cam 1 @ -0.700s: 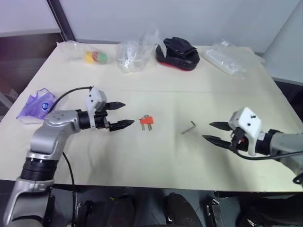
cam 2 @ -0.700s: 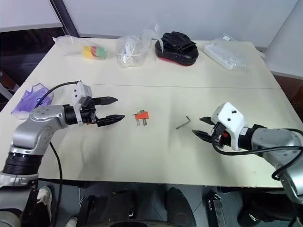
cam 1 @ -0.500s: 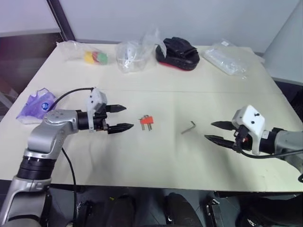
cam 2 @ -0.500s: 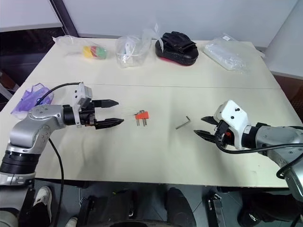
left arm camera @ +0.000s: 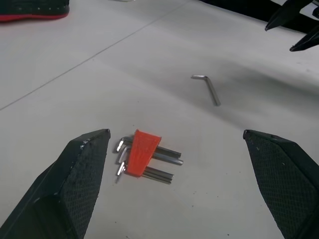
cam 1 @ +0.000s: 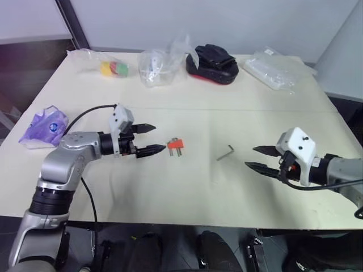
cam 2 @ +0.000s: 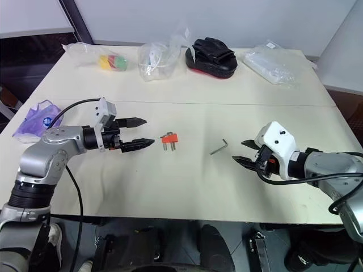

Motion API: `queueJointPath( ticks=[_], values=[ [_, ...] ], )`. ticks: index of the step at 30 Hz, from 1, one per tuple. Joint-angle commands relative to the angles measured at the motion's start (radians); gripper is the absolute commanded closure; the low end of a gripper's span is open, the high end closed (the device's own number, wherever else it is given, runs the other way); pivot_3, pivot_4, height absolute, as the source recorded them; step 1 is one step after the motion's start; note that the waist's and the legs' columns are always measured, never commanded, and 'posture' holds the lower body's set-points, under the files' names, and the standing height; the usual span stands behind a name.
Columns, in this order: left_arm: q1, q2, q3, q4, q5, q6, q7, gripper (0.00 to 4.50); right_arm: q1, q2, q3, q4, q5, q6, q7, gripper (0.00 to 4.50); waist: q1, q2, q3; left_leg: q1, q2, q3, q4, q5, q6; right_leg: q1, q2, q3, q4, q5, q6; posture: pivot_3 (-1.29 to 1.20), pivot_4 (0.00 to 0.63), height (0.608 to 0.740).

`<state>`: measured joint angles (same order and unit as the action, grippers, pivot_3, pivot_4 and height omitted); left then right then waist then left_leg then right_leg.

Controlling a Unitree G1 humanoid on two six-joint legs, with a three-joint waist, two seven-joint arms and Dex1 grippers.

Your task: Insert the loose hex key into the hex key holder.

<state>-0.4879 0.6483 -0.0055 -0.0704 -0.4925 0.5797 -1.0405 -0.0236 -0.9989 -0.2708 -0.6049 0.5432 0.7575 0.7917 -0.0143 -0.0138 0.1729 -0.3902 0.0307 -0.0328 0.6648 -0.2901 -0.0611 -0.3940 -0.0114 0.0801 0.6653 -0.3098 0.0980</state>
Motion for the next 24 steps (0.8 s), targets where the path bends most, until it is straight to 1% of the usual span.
queueJointPath(
  ticks=[1, 6, 9, 12, 15, 18, 21, 24],
  values=[
    [-0.023, 0.004, 0.021, -0.017, -0.006, -0.018, 0.001, 0.03, -0.017, 0.008, -0.004, -0.010, -0.005, -0.017, -0.005, 1.97, 0.000, 0.000, 0.000, 0.000, 0.000, 0.000, 0.000, 0.000, 0.000, 0.000, 0.000, 0.000, 0.000, 0.000, 0.000, 0.00, 0.150, 0.740],
    [-0.020, -0.003, 0.026, -0.015, -0.011, -0.019, 0.006, 0.03, -0.030, 0.020, 0.011, -0.004, -0.016, -0.029, -0.012, 1.97, 0.000, 0.000, 0.000, 0.000, 0.000, 0.000, 0.000, 0.000, 0.000, 0.000, 0.000, 0.000, 0.000, 0.000, 0.000, 0.00, 0.150, 0.740],
    [-0.012, -0.011, 0.029, -0.012, -0.007, -0.025, 0.020, 0.03, -0.057, 0.033, 0.040, 0.014, -0.057, -0.078, -0.022, 1.97, 0.000, 0.000, 0.000, 0.000, 0.000, 0.000, 0.000, 0.000, 0.000, 0.000, 0.000, 0.000, 0.000, 0.000, 0.000, 0.00, 0.150, 0.740],
    [0.005, -0.042, 0.045, 0.011, -0.004, -0.040, 0.058, 0.03, -0.181, 0.069, 0.186, 0.098, -0.175, -0.119, -0.079, 1.97, -0.006, 0.000, 0.000, 0.000, 0.000, 0.001, 0.000, 0.000, 0.000, 0.000, 0.000, 0.000, 0.000, 0.000, 0.000, 0.00, 0.150, 0.740],
    [0.009, -0.073, 0.077, 0.050, -0.007, -0.051, 0.101, 0.03, -0.302, 0.160, 0.336, 0.207, -0.273, -0.170, -0.110, 1.97, -0.008, 0.000, 0.000, 0.001, 0.000, 0.001, 0.000, 0.000, 0.000, -0.001, 0.000, 0.000, 0.001, 0.000, 0.000, 0.00, 0.150, 0.740],
    [0.019, -0.071, 0.090, 0.064, -0.003, -0.056, 0.113, 0.03, -0.387, 0.270, 0.452, 0.350, -0.380, -0.252, -0.146, 1.97, -0.007, 0.000, 0.000, 0.000, 0.001, 0.000, 0.000, 0.000, 0.000, -0.003, 0.001, 0.000, 0.002, 0.000, 0.000, 0.00, 0.150, 0.740],
    [0.045, -0.065, 0.095, 0.045, 0.004, -0.063, 0.123, 0.03, -0.458, 0.395, 0.519, 0.509, -0.450, -0.329, -0.190, 1.97, -0.005, 0.000, 0.000, -0.002, 0.001, 0.001, 0.000, 0.000, 0.000, -0.005, -0.001, 0.000, 0.002, 0.000, 0.000, 0.00, 0.150, 0.740],
    [0.092, -0.049, 0.085, -0.005, 0.007, -0.062, 0.121, 0.03, -0.499, 0.484, 0.560, 0.614, -0.486, -0.384, -0.193, 1.97, -0.003, 0.000, 0.000, -0.003, 0.000, 0.001, 0.000, 0.000, 0.000, -0.006, -0.003, 0.000, 0.002, 0.000, 0.000, 0.00, 0.150, 0.740]
  ],
)
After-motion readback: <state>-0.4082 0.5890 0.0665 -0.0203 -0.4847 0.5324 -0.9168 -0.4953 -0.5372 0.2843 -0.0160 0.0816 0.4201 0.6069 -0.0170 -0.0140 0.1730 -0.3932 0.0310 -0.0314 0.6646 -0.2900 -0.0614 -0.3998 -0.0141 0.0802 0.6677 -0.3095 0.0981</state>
